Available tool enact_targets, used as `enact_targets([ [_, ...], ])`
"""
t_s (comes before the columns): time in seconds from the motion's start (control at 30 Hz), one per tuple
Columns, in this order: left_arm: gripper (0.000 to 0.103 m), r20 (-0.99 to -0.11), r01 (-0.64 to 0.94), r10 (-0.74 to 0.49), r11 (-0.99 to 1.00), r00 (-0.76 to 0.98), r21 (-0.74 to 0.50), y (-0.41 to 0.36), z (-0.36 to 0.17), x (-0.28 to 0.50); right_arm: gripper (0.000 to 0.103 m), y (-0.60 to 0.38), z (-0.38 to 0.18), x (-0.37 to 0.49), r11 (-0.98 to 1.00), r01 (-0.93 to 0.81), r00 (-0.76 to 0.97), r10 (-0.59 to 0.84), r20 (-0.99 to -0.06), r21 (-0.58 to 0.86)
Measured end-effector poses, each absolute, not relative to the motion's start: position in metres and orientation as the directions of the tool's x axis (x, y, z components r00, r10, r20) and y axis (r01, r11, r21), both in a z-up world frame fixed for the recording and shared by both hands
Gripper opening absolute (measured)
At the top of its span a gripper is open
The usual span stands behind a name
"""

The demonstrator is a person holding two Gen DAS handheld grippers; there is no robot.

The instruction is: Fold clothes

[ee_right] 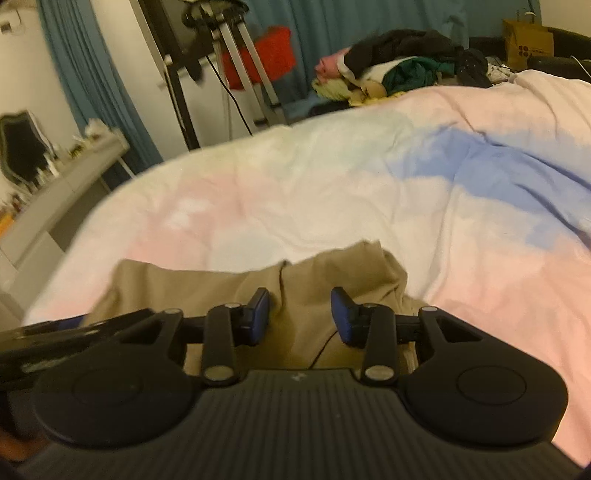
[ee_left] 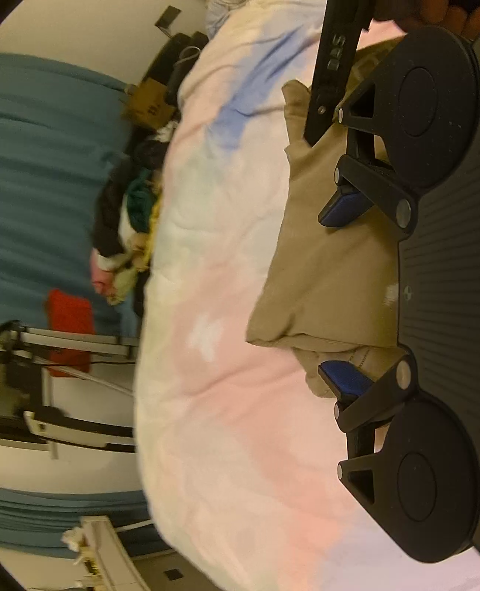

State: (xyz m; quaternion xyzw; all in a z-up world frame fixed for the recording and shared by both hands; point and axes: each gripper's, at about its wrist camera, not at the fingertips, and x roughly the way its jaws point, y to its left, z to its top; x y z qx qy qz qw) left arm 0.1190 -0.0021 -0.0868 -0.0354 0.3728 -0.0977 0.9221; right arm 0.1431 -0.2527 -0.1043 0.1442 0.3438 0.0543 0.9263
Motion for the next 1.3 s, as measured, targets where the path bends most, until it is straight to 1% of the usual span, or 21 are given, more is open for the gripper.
enact_targets([
  [0.17, 0.081, -0.688, 0.157, -0.206, 0.978, 0.696, -0.134, -0.002, -0.09, 0.116, 0.04, -0.243, -0.116, 0.149, 0.969, -0.009, 0.751, 0.169, -0.638, 0.247],
  [0.27, 0.081, -0.676, 0.166, -0.203, 0.979, 0.708, -0.12, -0.005, -0.084, 0.108, 0.041, -0.245, -0.106, 0.14, 0.961, -0.001, 0.756, 0.182, -0.628, 0.276],
  [0.33, 0.081, -0.665, 0.175, -0.201, 0.979, 0.719, -0.107, -0.008, -0.078, 0.097, 0.042, -0.245, -0.092, 0.125, 0.951, -0.004, 0.768, 0.201, -0.608, 0.31],
  [0.4, 0.081, -0.655, 0.184, -0.204, 0.978, 0.728, -0.1, -0.01, -0.073, 0.084, 0.042, -0.245, -0.073, 0.103, 0.94, -0.039, 0.799, 0.233, -0.555, 0.338],
  [0.47, 0.081, -0.645, 0.193, -0.207, 0.977, 0.735, -0.093, -0.013, -0.068, 0.069, 0.042, -0.243, -0.056, 0.082, 0.942, -0.071, 0.826, 0.239, -0.51, 0.327],
  [0.53, 0.081, -0.636, 0.203, -0.211, 0.975, 0.742, -0.087, -0.015, -0.064, 0.055, 0.042, -0.242, -0.044, 0.065, 0.945, -0.084, 0.84, 0.238, -0.487, 0.316],
  [0.6, 0.081, -0.626, 0.212, -0.215, 0.974, 0.75, -0.08, -0.018, -0.059, 0.041, 0.042, -0.241, -0.042, 0.053, 0.946, -0.082, 0.841, 0.234, -0.488, 0.312],
  [0.7, 0.081, -0.633, 0.206, -0.21, 0.975, 0.745, -0.082, -0.019, -0.06, 0.028, 0.042, -0.241, -0.057, 0.041, 0.945, -0.052, 0.819, 0.225, -0.528, 0.323],
  [0.83, 0.081, -0.667, 0.152, -0.214, 0.977, 0.714, -0.151, -0.012, -0.069, 0.03, 0.04, -0.24, -0.09, 0.051, 0.944, 0.007, 0.749, 0.214, -0.627, 0.33],
  [0.97, 0.081, -0.659, 0.113, -0.225, 0.972, 0.718, -0.208, 0.0, -0.066, 0.021, 0.04, -0.239, -0.1, 0.056, 0.941, 0.026, 0.739, 0.209, -0.64, 0.338],
  [1.07, 0.081, -0.644, 0.106, -0.273, 0.952, 0.715, -0.287, 0.012, -0.059, 0.004, 0.04, -0.239, -0.099, 0.053, 0.94, 0.032, 0.744, 0.205, -0.636, 0.34],
  [1.23, 0.082, -0.631, 0.044, -0.306, 0.917, 0.713, -0.396, 0.034, -0.042, -0.02, 0.039, -0.244, -0.1, 0.052, 0.93, 0.045, 0.743, 0.214, -0.634, 0.366],
  [1.3, 0.082, -0.634, 0.036, -0.353, 0.889, 0.688, -0.457, 0.04, -0.044, -0.025, 0.039, -0.245, -0.101, 0.054, 0.925, 0.049, 0.741, 0.219, -0.635, 0.376],
])
